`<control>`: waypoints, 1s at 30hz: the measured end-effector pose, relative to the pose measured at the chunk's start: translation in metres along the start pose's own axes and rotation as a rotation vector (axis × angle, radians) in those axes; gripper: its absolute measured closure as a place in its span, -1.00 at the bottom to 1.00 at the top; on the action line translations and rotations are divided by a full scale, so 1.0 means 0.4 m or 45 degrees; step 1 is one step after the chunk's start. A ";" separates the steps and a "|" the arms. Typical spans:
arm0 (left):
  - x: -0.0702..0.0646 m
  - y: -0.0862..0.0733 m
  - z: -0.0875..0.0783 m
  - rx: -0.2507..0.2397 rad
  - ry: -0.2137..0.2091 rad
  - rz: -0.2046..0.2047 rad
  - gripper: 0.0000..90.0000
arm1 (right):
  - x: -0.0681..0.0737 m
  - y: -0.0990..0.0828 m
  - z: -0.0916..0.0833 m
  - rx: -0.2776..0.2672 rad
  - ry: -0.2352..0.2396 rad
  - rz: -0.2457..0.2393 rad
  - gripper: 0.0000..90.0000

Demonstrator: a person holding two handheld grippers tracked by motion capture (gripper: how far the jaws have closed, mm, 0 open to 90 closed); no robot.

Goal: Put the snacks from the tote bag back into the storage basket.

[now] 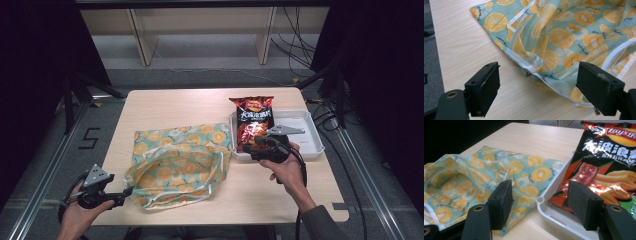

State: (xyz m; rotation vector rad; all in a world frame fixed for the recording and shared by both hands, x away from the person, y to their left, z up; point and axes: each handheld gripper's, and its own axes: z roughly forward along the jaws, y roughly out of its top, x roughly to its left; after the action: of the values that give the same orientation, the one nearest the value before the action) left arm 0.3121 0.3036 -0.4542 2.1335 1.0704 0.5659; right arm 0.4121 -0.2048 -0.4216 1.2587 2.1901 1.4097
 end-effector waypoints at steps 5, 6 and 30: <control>0.000 0.001 -0.006 0.010 0.016 0.018 -0.60 | -0.002 -0.014 -0.002 0.001 0.013 -0.037 -0.19; 0.003 0.002 0.000 -0.021 0.000 0.034 -0.60 | 0.000 -0.017 -0.003 0.010 0.008 -0.027 -0.19; -0.004 0.002 0.003 -0.022 -0.004 0.049 -0.60 | 0.063 -0.127 -0.051 0.102 0.069 -0.019 -0.32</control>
State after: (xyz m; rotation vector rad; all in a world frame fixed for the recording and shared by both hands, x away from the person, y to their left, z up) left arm 0.3125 0.3015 -0.4544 2.1436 1.0208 0.5874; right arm 0.3580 -0.2063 -0.4478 1.2418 2.3083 1.3784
